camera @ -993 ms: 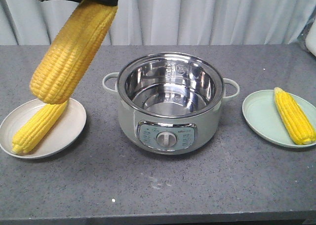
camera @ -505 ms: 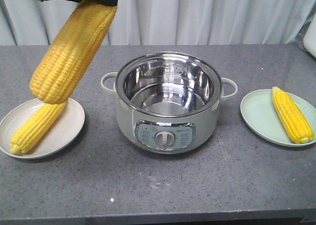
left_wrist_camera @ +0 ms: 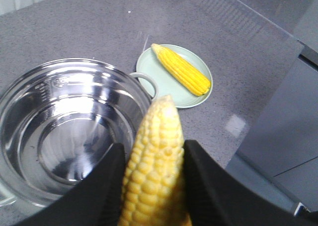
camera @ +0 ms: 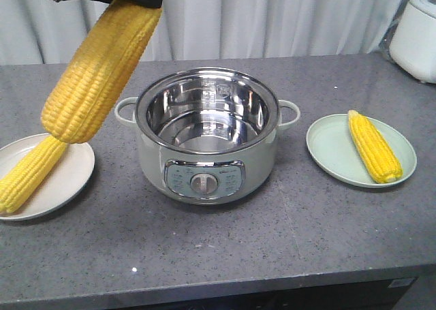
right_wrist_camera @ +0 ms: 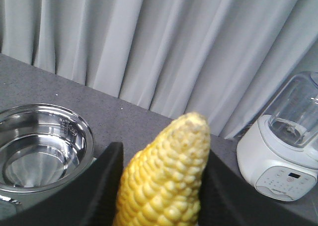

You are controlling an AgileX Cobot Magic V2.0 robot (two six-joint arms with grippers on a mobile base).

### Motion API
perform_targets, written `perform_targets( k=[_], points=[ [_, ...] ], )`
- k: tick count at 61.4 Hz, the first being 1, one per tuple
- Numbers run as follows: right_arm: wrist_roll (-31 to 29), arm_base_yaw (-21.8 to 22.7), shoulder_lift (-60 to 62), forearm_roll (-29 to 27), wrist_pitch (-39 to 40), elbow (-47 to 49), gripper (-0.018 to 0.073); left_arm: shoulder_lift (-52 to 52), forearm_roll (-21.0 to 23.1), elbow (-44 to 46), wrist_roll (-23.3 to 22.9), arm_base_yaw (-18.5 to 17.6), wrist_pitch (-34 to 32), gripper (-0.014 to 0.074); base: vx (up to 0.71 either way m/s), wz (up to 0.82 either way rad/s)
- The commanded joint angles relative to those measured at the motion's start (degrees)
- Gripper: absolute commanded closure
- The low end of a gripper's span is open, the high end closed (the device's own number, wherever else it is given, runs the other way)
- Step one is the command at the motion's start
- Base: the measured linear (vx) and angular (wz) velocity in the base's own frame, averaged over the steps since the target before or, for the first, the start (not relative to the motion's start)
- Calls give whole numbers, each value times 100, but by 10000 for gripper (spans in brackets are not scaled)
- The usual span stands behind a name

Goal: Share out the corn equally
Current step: 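Turn the base away from the pot while holding both cobs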

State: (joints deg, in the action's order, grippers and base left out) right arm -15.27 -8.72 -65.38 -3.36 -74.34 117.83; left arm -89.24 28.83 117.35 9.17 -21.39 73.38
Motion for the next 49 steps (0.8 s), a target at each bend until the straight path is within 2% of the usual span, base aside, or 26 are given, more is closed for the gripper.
perform_targets(
  k=[1,49],
  points=[
    [-4,21,19,20,383,112,564,206,201,124,-52,5,-173,603,-4,-17],
    [-4,21,19,20,369,112,564,206,201,124,-52,5,-173,603,-4,-26]
  ],
)
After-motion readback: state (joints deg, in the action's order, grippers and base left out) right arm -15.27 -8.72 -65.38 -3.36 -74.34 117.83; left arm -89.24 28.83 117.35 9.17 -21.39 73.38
